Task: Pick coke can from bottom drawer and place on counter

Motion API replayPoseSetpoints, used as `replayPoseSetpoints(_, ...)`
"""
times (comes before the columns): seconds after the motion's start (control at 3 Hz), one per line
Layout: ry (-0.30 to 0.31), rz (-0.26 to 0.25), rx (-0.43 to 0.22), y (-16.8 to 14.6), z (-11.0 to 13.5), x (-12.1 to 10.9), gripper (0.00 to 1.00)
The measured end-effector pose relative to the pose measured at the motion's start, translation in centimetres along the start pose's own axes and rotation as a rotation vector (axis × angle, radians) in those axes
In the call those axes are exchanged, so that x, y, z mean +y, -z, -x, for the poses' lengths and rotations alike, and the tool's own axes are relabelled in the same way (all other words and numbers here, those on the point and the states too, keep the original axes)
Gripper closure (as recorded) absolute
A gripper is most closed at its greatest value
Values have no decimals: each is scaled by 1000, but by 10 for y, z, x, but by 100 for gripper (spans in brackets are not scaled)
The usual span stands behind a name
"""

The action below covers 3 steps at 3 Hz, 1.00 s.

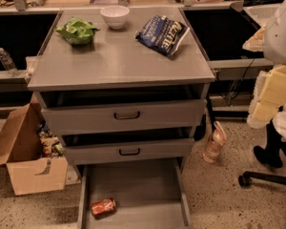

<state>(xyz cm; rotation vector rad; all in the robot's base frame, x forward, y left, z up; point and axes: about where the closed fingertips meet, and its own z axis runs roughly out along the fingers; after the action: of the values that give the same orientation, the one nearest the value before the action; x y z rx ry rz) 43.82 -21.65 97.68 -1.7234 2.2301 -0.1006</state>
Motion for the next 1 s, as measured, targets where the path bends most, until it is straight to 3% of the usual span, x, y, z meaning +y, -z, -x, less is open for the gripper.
replayPoseSetpoints(0.33,0,0,0,0,0,0,0)
replayPoseSetpoints(0.67,10,22,-31,-25,10,9,0)
replayPoseSetpoints(1.0,34,67,-118,-76,48,39,0)
